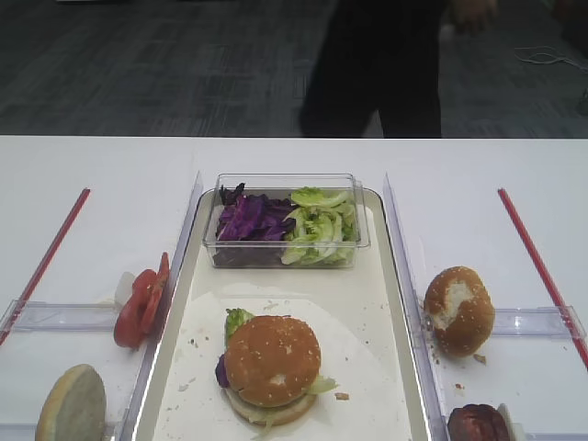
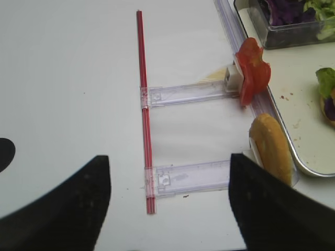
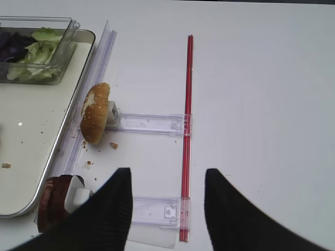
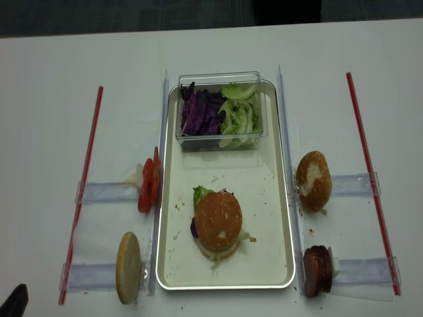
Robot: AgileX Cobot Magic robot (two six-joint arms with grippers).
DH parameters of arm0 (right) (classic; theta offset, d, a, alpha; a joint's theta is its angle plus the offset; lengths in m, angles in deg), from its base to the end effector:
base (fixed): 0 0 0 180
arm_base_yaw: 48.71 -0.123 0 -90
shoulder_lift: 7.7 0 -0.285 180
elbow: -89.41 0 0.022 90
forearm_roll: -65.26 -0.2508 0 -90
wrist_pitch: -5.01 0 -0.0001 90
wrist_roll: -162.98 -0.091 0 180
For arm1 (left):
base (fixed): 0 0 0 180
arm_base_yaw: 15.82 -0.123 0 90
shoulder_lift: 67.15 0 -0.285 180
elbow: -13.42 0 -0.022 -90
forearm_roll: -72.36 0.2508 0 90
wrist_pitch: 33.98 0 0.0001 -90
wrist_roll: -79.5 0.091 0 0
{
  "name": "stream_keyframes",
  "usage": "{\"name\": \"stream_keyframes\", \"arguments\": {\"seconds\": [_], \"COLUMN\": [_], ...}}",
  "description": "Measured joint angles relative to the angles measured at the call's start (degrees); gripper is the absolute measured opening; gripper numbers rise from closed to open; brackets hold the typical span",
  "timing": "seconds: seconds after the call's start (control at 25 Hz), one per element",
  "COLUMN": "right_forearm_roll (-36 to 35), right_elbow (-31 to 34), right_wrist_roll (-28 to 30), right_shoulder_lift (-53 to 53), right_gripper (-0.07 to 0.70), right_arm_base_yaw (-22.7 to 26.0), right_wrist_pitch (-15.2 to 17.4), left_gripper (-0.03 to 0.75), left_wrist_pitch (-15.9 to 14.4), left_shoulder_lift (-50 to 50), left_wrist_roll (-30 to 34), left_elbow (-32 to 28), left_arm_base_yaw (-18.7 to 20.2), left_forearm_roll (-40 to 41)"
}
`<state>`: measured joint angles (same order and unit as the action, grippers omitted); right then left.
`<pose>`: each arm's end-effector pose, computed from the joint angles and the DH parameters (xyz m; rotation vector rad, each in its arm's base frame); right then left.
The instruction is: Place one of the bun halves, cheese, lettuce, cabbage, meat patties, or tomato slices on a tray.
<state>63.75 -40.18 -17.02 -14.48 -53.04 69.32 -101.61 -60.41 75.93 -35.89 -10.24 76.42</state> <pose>-0.0068 0.0017 0.2634 -0.0821 2.1196 0.0768 -0.0111 0.0071 0.2644 0.0291 2.1561 -0.0061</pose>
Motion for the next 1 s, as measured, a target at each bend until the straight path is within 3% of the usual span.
{"name": "stream_keyframes", "arguments": {"seconds": [1.0], "right_forearm_roll": [0.0], "right_elbow": [0.0], "right_wrist_roll": [0.0], "right_shoulder_lift": [0.0], "right_gripper": [0.342], "right_arm_base_yaw": [0.0], "right_wrist_pitch": [0.0], "left_gripper": [0.481], "left_wrist_pitch": [0.0], "left_shoulder_lift": [0.0], "left_wrist_roll": [0.0], "left_elbow": [0.0], "left_arm_base_yaw": [0.0], "left_forearm_roll": [0.0]}}
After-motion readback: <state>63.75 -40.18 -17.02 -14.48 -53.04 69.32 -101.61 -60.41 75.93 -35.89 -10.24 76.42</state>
